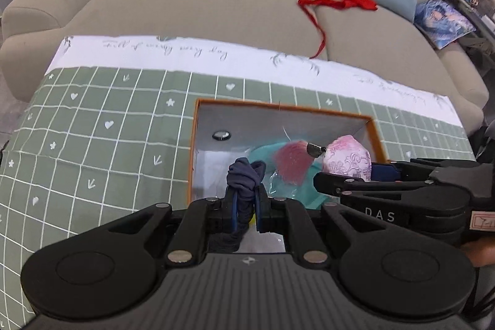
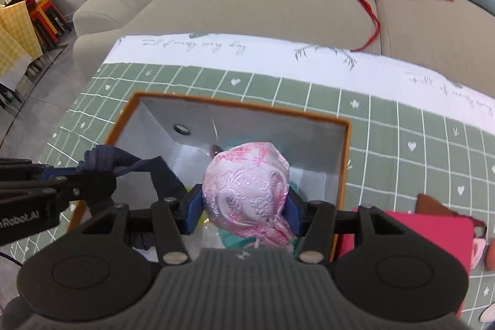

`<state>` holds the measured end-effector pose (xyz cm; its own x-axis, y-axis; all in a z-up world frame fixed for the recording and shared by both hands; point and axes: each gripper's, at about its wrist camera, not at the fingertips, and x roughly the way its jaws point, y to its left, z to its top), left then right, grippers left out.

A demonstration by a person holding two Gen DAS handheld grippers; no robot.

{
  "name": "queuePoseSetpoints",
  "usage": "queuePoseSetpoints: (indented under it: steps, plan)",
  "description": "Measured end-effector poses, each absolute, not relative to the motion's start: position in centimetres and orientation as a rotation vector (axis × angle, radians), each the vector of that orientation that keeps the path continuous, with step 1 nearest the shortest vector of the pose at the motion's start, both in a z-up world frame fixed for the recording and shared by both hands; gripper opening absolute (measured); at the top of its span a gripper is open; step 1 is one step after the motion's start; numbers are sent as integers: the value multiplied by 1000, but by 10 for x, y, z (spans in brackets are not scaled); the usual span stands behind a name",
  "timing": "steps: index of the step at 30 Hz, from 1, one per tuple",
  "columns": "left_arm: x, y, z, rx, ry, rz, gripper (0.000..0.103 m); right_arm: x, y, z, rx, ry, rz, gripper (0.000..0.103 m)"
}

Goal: Organize soft objects
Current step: 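Lower both items into the white box and open both tools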

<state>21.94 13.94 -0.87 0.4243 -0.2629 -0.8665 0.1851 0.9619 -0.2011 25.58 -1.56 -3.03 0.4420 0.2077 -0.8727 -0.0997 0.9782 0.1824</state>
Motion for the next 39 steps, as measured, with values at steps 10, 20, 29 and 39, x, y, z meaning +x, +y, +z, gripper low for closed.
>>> queuePoseSetpoints:
  steps: [10, 20, 29, 39]
  plan:
    - [234, 126, -26, -33, 1095, -239, 12, 255, -15, -46, 74, 1113, 165, 55]
    - [237, 123, -28, -47, 1125, -226, 69, 259, -20, -41, 24, 1129, 199, 61]
    - [238, 133, -8, -156, 1104, -283, 80, 256, -10, -32, -10, 1108, 257, 70]
    - [243, 139, 21, -221, 1090, -237, 80, 250, -3, -8, -14, 1068, 288, 70]
